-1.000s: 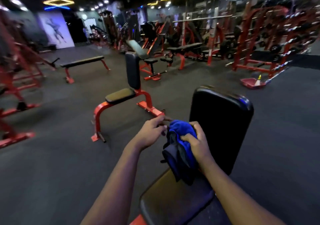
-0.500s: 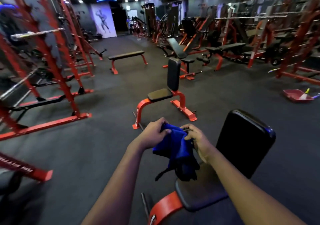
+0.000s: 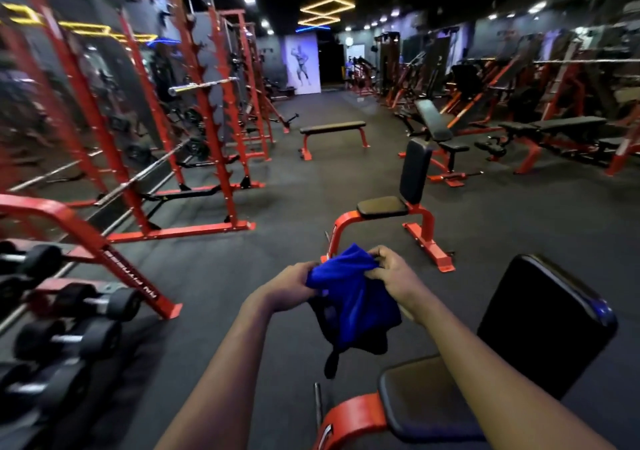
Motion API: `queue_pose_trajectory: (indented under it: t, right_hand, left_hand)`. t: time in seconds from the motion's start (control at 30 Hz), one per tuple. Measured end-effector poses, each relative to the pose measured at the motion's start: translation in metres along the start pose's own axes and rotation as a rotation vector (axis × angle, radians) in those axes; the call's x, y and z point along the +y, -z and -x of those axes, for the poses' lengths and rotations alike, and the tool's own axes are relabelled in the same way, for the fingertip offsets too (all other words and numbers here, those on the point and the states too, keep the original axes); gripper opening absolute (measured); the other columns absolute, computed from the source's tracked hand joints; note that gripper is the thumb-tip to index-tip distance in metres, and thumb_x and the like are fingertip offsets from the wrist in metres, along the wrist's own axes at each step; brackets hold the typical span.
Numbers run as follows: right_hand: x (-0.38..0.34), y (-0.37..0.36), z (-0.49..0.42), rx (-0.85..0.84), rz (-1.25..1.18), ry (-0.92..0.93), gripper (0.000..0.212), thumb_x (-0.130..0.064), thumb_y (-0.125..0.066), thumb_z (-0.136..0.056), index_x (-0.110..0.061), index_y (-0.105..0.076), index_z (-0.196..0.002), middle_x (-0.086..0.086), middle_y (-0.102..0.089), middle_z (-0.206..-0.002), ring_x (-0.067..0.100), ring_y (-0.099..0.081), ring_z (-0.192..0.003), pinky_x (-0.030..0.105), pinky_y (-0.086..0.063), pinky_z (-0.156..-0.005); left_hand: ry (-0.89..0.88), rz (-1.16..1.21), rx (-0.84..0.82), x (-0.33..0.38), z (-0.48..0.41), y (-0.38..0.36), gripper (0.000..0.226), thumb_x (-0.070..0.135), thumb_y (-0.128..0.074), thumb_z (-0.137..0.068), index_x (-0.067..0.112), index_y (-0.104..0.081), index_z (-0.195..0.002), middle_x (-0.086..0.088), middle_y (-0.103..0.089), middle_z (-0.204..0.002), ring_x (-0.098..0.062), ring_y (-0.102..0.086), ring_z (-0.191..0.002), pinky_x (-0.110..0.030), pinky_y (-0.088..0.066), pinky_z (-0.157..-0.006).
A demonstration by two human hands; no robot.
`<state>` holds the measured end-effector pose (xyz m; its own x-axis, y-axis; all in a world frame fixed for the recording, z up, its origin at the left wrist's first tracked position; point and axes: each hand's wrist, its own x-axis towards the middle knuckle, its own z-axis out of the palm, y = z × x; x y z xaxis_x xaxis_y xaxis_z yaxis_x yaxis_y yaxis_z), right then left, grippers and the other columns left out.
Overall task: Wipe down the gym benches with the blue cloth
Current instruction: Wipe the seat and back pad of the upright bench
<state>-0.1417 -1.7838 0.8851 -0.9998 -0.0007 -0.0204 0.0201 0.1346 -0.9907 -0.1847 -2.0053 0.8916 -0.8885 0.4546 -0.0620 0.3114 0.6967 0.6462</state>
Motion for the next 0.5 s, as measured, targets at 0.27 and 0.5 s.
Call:
queue_pose_trajectory:
  t: [0.27, 0.5]
  right_hand:
    - [0.004, -0.003, 0.032, -0.087, 0.105, -0.089, 0.026, -0.026, -0.064, -0.094, -0.008, -0.059, -0.112, 0.008, -0.066, -0.104, 0.014, -0.059, -0.087, 0.023, -0.045, -0.068]
    - [0.012, -0.057, 0.044, -0.187, 0.103, -0.037, 0.036, -0.017, -0.076, -0.084, -0.017, -0.052, -0.112, 0.005, -0.061, -0.094, 0.019, -0.062, -0.080, 0.038, -0.054, -0.070]
  left_hand:
    - [0.135, 0.160, -0.010, 0.036, 0.053, -0.005, 0.030, -0.005, -0.053, -0.083, 0.011, -0.043, -0.107, 0.000, -0.054, -0.084, -0.011, -0.051, -0.068, -0.019, -0.041, -0.054]
    - [0.311, 0.192, 0.062, 0.034, 0.082, -0.003, 0.045, 0.019, -0.056, -0.072, 0.014, -0.034, -0.111, -0.008, -0.048, -0.087, -0.021, -0.048, -0.072, -0.033, -0.039, -0.061]
